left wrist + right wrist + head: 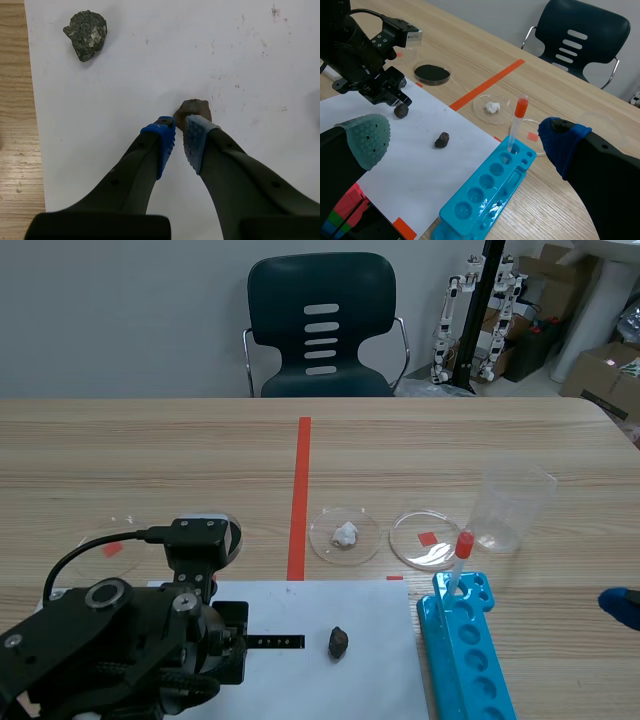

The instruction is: Pick up the middle mineral with the left hand

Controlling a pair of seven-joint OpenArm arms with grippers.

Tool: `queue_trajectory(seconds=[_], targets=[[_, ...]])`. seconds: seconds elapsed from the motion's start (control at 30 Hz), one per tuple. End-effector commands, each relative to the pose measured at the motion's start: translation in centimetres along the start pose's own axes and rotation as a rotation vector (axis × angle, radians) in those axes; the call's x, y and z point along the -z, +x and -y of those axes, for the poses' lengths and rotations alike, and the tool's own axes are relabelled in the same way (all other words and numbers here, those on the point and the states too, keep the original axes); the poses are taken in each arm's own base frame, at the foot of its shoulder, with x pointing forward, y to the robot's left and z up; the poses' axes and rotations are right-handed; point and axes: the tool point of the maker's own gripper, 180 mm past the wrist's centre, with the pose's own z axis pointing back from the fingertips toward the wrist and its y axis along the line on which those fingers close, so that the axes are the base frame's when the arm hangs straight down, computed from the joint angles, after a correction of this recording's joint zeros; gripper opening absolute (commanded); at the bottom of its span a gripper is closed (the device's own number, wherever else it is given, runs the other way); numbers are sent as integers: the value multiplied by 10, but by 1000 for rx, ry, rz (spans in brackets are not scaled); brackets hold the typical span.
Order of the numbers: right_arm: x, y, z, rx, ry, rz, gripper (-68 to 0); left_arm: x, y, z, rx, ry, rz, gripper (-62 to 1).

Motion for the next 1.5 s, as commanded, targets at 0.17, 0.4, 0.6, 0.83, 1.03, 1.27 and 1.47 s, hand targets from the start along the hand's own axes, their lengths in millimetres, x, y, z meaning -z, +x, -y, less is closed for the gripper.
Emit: queue_trajectory(seconds=[0.17, 0.4, 0.6, 0.83, 1.03, 1.27, 1.47], targets=[[2, 6, 2, -1, -2, 23, -54, -1, 8, 1, -6, -1, 27, -524], [2, 6, 2, -1, -2, 23, -54, -1, 4, 1, -6, -1, -1, -505], [2, 6, 2, -1, -2, 23, -54, -2, -6, 1, -7, -1, -61, -345], [2, 6, 2, -1, -2, 23, -54, -3, 0, 4, -13, -8, -88, -199], [2, 6, 2, -1, -2, 24, -54, -3, 8, 9, -21, -17, -87, -199], [2, 6, 2, -1, -2, 24, -54, 8, -2, 7, -22, 11, -162, -186], [2, 6, 2, -1, -2, 23, -54, 16, -7, 10, -24, 21, -188, -186]])
